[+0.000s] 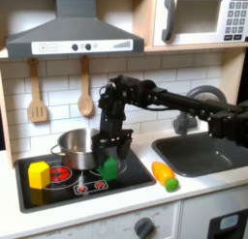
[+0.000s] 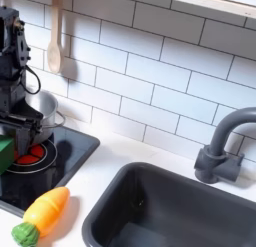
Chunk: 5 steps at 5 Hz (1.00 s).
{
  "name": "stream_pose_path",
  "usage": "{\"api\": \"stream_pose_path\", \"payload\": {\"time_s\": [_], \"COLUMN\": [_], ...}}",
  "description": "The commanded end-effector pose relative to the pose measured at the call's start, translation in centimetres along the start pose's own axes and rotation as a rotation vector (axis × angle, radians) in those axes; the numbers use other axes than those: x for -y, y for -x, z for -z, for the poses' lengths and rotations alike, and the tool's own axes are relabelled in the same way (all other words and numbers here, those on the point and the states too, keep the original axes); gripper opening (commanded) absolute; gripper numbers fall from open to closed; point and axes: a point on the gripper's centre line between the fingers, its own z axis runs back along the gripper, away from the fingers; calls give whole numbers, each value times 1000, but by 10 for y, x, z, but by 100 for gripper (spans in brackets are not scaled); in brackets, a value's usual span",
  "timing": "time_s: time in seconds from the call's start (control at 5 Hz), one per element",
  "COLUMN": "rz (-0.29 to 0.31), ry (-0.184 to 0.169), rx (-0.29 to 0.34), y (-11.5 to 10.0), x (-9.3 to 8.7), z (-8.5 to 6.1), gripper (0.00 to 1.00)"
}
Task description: Reach green block
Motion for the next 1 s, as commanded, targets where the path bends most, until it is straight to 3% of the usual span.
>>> {"api": "stream_pose_path", "payload": {"time_s": [0.0, 0.2, 0.8], "rz": [-22, 5, 44], "ry": [-5, 12, 18], "rx": [-22, -52, -80], "y": [-2, 1, -3], "x": [-8, -3, 1], "z": [13, 24, 35], "gripper": [100, 100, 100]}}
